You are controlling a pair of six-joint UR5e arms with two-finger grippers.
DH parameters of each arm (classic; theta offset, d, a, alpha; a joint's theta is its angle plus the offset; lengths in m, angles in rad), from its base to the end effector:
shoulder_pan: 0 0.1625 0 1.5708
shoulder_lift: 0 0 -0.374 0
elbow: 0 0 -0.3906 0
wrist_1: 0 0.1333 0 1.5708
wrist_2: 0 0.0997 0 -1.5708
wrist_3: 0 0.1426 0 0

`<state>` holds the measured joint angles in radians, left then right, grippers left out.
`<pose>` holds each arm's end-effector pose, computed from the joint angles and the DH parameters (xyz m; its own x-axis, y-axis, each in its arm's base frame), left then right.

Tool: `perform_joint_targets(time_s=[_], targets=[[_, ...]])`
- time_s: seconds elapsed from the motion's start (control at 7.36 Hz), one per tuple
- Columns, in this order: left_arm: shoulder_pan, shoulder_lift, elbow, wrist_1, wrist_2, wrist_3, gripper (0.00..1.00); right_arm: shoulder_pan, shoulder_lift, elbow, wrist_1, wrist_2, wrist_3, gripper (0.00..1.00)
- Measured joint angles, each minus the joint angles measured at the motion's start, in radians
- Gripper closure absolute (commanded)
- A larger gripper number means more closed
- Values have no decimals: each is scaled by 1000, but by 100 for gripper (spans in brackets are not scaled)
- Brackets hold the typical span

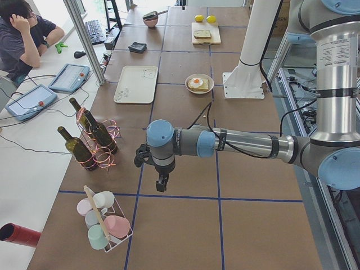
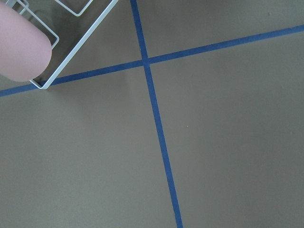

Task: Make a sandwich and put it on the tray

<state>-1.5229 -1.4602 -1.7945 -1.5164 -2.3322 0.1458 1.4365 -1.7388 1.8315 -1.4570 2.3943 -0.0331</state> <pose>-0.0132 -0.4536 0.5873 0.7065 0.2192 -0.6729 -0.1521 0.9756 0.1581 -0.0310 -0.4437 0.5695 0.6487 -0.2720 0.7108 0.1526 0.9615 0.2287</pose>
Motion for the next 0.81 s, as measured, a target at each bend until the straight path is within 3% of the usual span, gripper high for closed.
perform_joint_targets(time_s=[0.27, 0.54, 0.68, 0.81], targets=[[0, -1, -5, -1, 0, 0, 0, -63, -32, 20, 162, 61, 157, 0], [1, -3, -9, -2, 0, 0, 0, -191, -111, 20, 429, 17, 463, 1], [1, -7, -11, -2, 0, 0, 0, -271, -149, 15, 571, -30, 631, 10], [1, -11, -12, -2, 0, 0, 0, -347, -182, -3, 698, -83, 744, 14]])
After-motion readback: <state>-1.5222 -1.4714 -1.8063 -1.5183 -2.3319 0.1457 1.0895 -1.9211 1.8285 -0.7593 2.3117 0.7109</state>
